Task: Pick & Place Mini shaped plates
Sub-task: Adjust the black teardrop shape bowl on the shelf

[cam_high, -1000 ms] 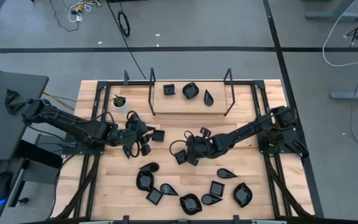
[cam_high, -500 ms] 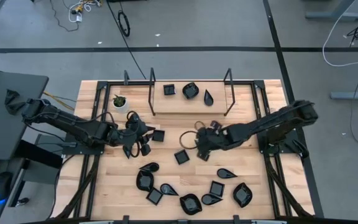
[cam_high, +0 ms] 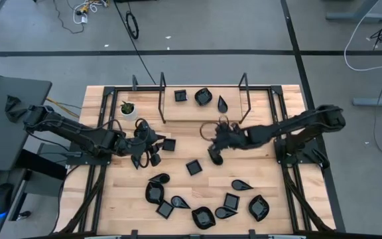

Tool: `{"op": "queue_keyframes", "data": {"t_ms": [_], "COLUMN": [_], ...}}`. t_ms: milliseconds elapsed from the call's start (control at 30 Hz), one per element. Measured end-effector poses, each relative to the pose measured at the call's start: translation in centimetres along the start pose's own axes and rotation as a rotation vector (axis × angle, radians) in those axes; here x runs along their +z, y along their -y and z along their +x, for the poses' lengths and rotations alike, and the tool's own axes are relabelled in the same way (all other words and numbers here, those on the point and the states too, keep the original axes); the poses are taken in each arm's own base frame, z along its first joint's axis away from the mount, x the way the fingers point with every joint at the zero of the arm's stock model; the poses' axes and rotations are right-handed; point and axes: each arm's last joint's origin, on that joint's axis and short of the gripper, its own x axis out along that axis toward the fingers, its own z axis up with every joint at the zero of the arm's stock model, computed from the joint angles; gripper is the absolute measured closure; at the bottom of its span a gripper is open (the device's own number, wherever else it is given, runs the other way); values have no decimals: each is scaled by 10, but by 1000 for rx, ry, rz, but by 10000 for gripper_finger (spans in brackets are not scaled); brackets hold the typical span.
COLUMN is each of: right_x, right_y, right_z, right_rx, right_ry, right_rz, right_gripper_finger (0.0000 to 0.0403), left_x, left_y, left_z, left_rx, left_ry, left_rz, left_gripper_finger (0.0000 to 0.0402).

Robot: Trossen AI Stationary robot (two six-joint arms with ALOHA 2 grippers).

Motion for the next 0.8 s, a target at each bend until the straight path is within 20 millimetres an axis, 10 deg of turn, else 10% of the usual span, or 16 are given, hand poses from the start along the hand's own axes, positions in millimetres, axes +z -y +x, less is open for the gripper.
{"op": "queue_keyframes", "data": {"t_ms": [333,800], "right_x": [62,67], "right_y": [62,114], "right_z": [25,64], "right_rx": [-109,-271], "right_ry": [19,-86], "right_rz": [29,-1], "right_gripper_finger": [369,398], "left_x": [0,0], "left_y": [0,-1], "left_z": [0,0], "left_rx": [2,16], "left_ry": [0,6], "left_rz": [1,1], "left_gripper_finger": [296,296]}}
